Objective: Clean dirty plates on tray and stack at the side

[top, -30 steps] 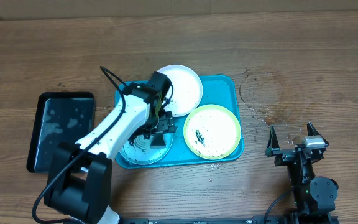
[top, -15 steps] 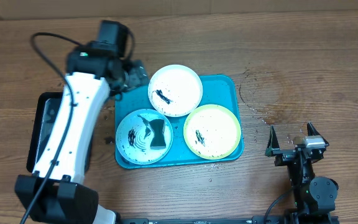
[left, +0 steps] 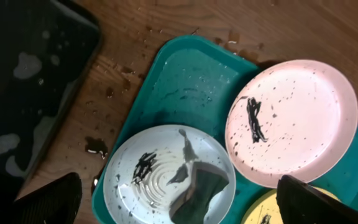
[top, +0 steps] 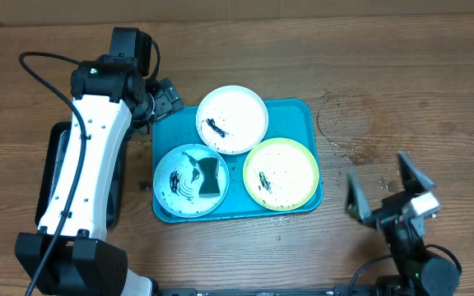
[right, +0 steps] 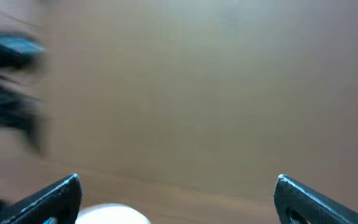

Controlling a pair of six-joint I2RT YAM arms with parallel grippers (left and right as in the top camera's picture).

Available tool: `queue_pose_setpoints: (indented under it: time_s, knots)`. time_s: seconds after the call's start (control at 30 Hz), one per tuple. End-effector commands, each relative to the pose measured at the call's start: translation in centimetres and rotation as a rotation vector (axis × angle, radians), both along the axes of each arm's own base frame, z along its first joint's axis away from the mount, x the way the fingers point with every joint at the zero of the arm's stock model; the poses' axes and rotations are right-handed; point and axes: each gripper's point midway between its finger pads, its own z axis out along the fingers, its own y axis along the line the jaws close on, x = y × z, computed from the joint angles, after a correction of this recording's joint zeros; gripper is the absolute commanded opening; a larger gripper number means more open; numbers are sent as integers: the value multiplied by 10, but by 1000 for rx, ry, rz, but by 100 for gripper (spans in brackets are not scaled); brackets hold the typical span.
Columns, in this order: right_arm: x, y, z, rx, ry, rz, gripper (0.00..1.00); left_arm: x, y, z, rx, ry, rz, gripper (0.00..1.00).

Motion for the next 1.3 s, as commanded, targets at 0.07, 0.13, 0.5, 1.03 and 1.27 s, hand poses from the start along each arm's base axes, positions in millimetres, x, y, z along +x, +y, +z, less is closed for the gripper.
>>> queue_pose_setpoints:
  time_s: [0.07,0.13,0.5,1.03,1.27]
  knots:
    - [-79,37,67,22,-339,338,100,9,0,-5,2,-16,18,100]
    - [-112,34,101,6,-519,337,100,10,0,-9,3,-5,17,100]
    - [-80,32,182,-151,174,210,100,7,-14,-18,-54,39,-50,100]
    - [42,87,155,175,1018,581,54,10,-19,-17,-72,27,-105,97]
    - [101,135,30,25,1361,230,46,15,-11,-16,-29,6,-83,87]
